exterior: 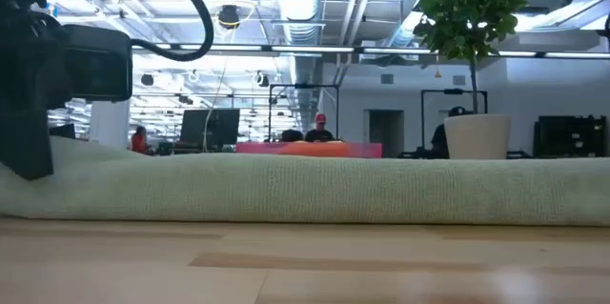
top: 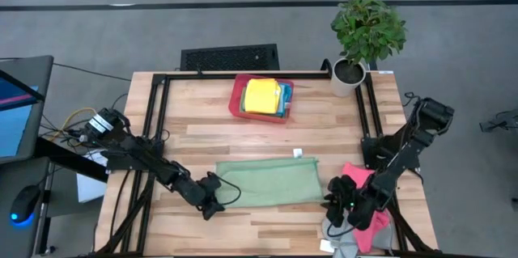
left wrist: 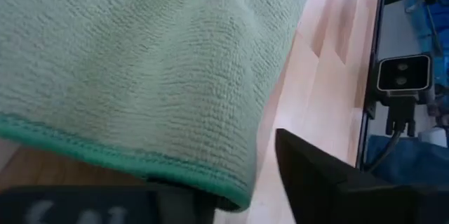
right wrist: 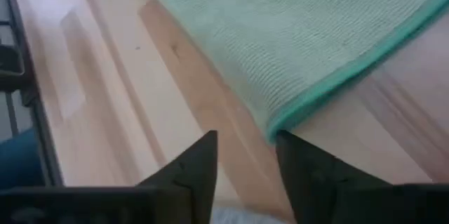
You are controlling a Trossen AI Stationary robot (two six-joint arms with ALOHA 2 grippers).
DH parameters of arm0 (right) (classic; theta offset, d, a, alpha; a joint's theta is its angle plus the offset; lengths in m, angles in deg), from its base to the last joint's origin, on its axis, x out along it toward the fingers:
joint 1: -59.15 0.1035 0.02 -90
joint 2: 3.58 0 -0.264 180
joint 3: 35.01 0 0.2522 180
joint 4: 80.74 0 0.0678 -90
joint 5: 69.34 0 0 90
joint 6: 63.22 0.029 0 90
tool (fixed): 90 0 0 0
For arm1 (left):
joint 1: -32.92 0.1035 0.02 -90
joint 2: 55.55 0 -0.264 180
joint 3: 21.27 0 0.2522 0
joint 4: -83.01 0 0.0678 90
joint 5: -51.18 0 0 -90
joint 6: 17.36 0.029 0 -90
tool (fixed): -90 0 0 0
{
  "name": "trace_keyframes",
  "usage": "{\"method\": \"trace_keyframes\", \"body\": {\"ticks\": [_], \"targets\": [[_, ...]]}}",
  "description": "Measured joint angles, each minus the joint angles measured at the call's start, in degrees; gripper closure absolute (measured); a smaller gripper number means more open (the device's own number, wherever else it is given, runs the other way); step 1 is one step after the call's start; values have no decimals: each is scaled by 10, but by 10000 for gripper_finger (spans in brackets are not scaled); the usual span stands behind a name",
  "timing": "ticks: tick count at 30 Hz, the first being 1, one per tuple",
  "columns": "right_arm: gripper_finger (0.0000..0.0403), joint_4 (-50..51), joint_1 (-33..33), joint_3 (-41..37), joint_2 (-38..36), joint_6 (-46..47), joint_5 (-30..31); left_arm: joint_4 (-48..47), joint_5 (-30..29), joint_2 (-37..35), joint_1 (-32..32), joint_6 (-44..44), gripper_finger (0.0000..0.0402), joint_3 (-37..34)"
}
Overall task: Fold microfiber towels
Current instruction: Fold the green microfiber cloth
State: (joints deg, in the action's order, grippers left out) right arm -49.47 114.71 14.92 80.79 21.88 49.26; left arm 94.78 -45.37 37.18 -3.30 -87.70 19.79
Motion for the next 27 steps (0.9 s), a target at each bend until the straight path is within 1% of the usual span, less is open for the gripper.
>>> {"method": "trace_keyframes", "body": {"ticks": [2,4,8,10,12,14,17,21,24,27], "targets": [[214,44,4,16,-17,0,4,-2,15,-24,-1,-17,243,-1],[205,98,6,35,-36,-6,25,-14,13,-58,-3,-22,222,1],[205,177,-10,57,-58,-88,91,-74,-14,-104,-1,-28,196,0],[209,208,-34,58,-64,-131,100,-84,-33,-118,-3,-28,189,0],[213,239,-69,58,-65,-161,87,-102,-41,-124,-3,-28,186,1],[215,258,-105,57,-63,-205,57,-113,-42,-126,-2,-23,185,0],[211,249,-151,49,-61,-296,23,-152,-36,-130,-2,-21,184,0],[199,251,-178,24,-60,-376,13,-186,-13,-130,-6,-17,184,0],[191,242,-193,5,-60,-421,9,-196,-12,-130,-12,-12,184,0],[188,205,-223,-9,-60,-479,-5,-206,-16,-130,-14,-7,184,0]]}}
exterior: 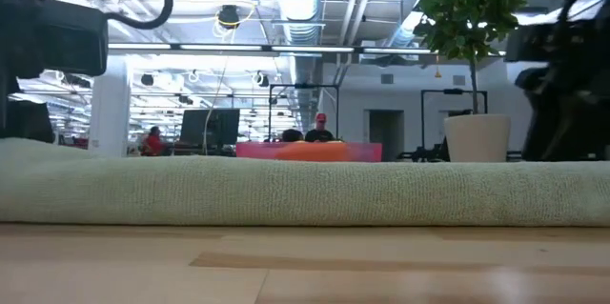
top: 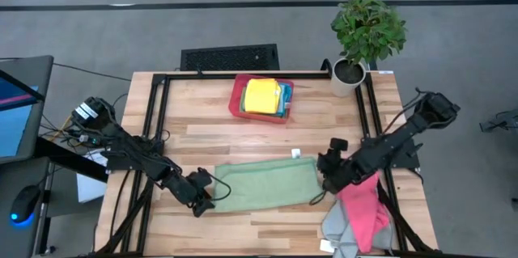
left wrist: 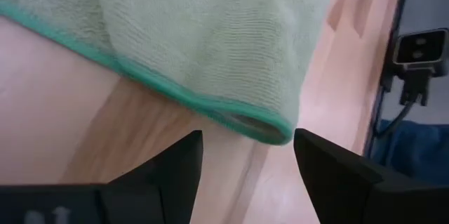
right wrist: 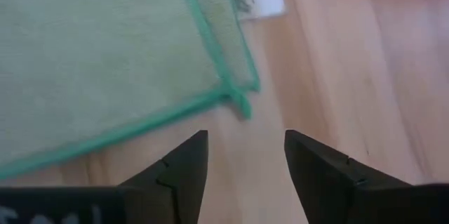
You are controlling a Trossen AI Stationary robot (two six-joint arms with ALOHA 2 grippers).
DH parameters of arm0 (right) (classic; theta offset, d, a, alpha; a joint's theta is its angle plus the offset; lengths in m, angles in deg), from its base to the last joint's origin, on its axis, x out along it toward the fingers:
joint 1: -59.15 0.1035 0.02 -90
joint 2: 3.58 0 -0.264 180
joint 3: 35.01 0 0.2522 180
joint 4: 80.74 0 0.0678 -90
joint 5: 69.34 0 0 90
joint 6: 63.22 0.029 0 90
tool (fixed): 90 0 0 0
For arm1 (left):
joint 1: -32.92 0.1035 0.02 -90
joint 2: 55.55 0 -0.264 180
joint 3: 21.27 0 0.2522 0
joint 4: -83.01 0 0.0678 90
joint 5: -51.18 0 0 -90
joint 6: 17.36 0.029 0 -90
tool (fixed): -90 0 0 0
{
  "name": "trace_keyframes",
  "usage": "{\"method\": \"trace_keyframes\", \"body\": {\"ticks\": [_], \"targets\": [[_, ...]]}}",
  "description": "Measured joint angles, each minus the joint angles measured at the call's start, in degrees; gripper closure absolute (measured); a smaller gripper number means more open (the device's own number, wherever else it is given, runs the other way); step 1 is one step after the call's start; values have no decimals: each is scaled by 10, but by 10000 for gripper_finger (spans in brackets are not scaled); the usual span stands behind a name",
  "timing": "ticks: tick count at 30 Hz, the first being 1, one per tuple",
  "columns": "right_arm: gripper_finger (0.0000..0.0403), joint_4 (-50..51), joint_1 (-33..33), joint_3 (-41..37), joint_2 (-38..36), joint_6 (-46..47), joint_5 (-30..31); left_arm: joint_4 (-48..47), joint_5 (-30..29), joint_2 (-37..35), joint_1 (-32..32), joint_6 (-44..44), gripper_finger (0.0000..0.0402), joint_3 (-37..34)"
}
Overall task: Fold microfiber towels
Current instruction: Fold the green microfiber cloth
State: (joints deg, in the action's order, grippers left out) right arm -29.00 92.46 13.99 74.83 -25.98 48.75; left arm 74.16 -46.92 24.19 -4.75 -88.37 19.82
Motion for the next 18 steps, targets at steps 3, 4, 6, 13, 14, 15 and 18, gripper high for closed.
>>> {"method": "trace_keyframes", "body": {"ticks": [3,4,6,13,14,15,18], "targets": [[189,-50,-26,-9,0,-55,-33,-3,-13,0,-4,0,184,0],[189,-58,-33,-12,0,-68,-41,-5,-19,0,-7,0,184,0],[191,-74,-46,-18,0,-87,-54,-13,-32,0,-11,3,184,0],[191,-121,-68,-50,0,-99,-88,-40,-40,-4,-15,15,184,0],[191,-121,-69,-50,0,-99,-88,-39,-35,-6,-15,17,184,0],[191,-121,-69,-50,0,-99,-87,-39,-33,-7,-15,17,184,0],[196,-121,-68,-50,0,-99,-88,-41,-32,-19,-15,20,184,0]]}}
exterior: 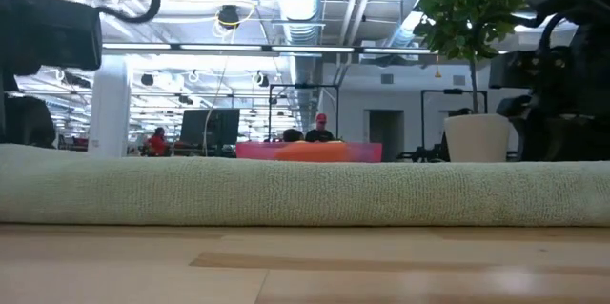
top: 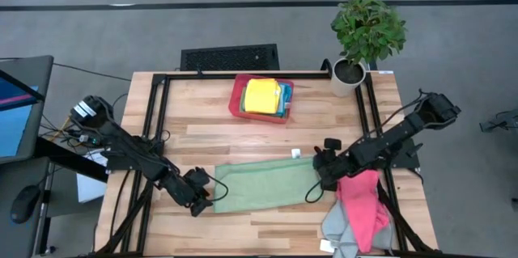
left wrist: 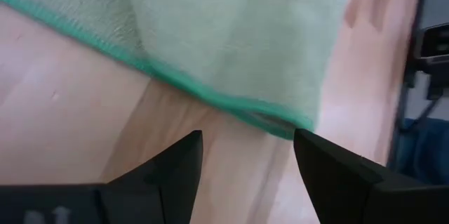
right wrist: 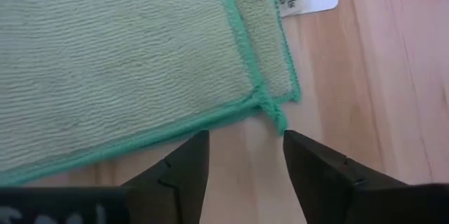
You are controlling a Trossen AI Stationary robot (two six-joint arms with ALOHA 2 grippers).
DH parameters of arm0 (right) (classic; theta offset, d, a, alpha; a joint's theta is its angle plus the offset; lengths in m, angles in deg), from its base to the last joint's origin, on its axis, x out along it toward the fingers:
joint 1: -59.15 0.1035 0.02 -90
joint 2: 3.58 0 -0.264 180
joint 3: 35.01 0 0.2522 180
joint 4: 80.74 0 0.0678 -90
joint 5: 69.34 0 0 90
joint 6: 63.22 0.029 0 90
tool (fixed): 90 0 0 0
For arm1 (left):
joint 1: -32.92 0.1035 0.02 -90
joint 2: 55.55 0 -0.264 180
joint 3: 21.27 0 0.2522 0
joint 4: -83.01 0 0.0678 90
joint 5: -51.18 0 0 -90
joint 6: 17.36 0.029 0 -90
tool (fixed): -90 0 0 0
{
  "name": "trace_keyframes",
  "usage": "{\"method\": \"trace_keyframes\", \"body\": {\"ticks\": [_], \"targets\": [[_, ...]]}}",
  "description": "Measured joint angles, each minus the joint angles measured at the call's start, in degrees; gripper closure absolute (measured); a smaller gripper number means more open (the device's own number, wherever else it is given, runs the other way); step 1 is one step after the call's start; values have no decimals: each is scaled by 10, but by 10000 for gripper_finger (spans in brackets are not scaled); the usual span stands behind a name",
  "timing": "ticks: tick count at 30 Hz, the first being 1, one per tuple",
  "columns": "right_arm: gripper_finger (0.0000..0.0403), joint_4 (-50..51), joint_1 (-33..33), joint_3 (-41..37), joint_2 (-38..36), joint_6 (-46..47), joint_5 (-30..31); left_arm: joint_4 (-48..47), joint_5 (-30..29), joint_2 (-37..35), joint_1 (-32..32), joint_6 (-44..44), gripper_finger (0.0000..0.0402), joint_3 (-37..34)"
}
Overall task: Fold microfiber towels
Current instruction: Fold the green microfiber cloth
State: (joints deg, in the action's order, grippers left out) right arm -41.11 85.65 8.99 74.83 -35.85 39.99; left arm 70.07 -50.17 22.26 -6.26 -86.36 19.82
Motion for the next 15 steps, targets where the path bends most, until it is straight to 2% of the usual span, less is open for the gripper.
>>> {"method": "trace_keyframes", "body": {"ticks": [10,15], "targets": [[284,0,-14,1,23,-10,0,-1,-30,-10,0,17,184,0],[286,-10,-27,2,24,-43,-10,-2,-30,-10,0,19,184,0]]}}
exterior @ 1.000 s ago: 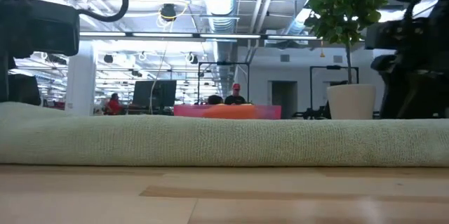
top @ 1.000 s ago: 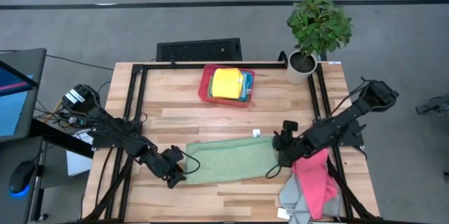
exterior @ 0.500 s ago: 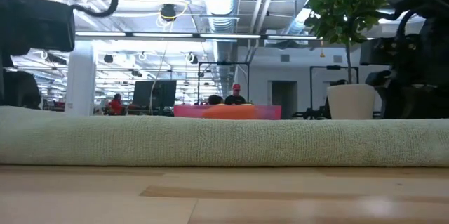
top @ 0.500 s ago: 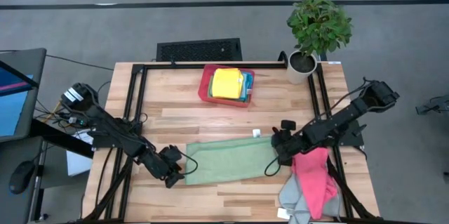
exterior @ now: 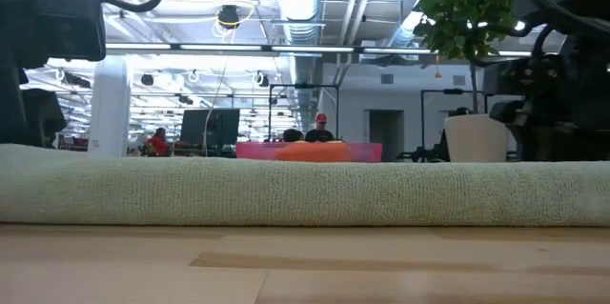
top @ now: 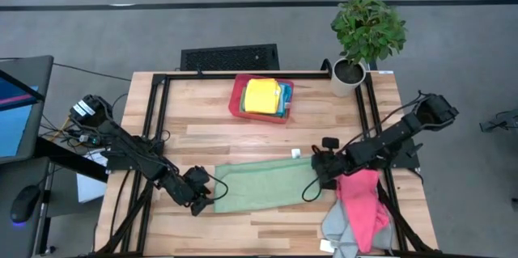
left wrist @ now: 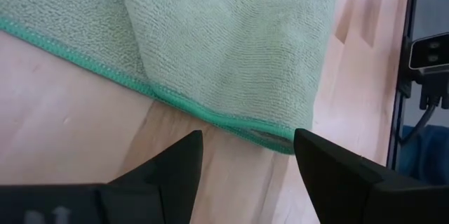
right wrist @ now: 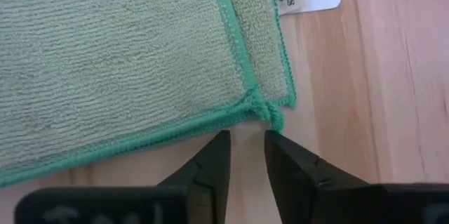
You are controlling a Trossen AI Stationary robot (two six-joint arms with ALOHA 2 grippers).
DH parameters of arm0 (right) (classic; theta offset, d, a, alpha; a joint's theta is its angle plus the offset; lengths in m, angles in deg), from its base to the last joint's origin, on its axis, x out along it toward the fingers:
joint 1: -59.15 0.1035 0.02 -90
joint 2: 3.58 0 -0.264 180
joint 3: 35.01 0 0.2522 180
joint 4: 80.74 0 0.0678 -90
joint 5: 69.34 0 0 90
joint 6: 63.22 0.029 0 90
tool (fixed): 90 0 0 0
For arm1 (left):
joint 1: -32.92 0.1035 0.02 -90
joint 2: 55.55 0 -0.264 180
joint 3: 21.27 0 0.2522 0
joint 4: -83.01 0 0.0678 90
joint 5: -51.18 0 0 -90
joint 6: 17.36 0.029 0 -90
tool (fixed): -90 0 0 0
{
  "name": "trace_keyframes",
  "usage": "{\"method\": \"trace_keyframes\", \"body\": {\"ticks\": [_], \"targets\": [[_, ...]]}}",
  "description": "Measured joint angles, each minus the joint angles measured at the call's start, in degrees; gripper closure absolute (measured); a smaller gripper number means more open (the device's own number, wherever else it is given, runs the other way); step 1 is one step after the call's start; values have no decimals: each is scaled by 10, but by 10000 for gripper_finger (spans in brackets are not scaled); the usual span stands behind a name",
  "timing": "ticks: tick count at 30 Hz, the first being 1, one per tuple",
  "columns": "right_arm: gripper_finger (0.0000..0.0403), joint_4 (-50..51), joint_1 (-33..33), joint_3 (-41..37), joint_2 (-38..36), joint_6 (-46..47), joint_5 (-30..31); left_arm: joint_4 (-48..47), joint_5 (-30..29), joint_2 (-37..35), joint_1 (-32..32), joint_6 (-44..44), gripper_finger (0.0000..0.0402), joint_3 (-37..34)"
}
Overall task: Fold microfiber towels
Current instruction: Fold the green microfiber cloth
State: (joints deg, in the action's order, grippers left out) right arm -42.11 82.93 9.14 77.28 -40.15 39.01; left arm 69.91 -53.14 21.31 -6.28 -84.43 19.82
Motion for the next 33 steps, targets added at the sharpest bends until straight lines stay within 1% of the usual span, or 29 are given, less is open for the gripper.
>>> {"method": "trace_keyframes", "body": {"ticks": [6,10,13,17,20,22,24,27,28,29,33], "targets": [[245,30,-18,-3,-26,-6,-1,0,0,0,0,0,184,0],[218,29,-31,-3,-32,-14,-3,0,0,0,0,0,184,0],[212,5,-33,-2,-17,-33,-23,0,0,0,0,0,184,0],[219,-11,-32,1,6,-37,-20,0,0,0,0,0,184,0],[233,-14,-36,1,11,-40,-16,0,0,0,0,0,184,0],[257,-11,-36,5,9,-40,-19,0,1,0,0,-1,184,0],[296,10,-34,15,7,-40,-20,0,3,0,0,-1,184,0],[369,64,-27,33,6,-42,-17,0,4,0,0,-1,184,0],[384,71,-26,42,5,-42,-17,0,4,0,0,-1,184,0],[389,78,-25,50,5,-42,-16,1,3,0,0,-1,184,0],[378,108,-24,68,5,-34,-4,1,3,0,0,-1,184,0]]}}
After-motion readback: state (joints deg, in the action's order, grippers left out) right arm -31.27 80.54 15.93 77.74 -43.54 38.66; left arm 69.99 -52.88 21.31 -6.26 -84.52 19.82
